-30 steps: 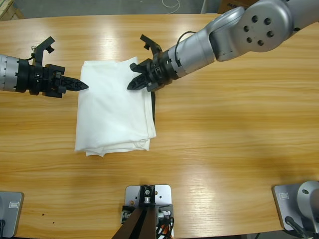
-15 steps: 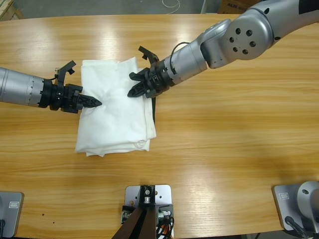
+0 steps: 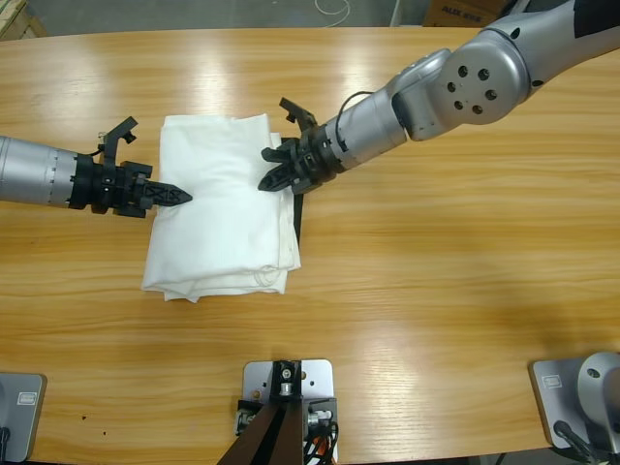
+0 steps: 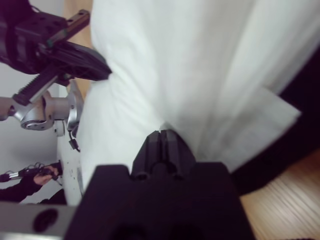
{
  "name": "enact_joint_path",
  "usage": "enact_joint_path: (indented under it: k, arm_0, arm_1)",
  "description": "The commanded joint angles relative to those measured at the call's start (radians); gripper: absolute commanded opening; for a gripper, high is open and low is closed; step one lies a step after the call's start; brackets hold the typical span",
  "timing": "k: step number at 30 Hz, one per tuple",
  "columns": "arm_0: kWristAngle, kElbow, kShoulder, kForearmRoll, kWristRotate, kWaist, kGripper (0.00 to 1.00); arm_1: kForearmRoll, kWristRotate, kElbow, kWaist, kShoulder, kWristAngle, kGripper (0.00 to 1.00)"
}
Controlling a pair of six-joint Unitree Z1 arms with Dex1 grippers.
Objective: Fold clothes
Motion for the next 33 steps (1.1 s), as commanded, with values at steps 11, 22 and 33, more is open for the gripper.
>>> enact_joint_path:
  k: [11, 22, 33]
  arm_0:
    - [0.035, -0.214, -0.448, 0.347, 0.156, -0.053, 0.691]
    - [0.553, -0.686, -0.125, 1.056, 0.986, -0.323, 1.000]
    - [0.824, -0.816, 0.082, 1.036, 1.099, -0.559, 1.000]
  arm_1:
    - [0.127, -0.040, 0.136, -0.106, -0.436, -0.327, 1.000]
    - [0.679, -0.264, 0.082, -0.038, -0.647, -0.723, 1.000]
    - [0.723, -0.283, 0.083, -0.069, -0.706, -0.678, 1.000]
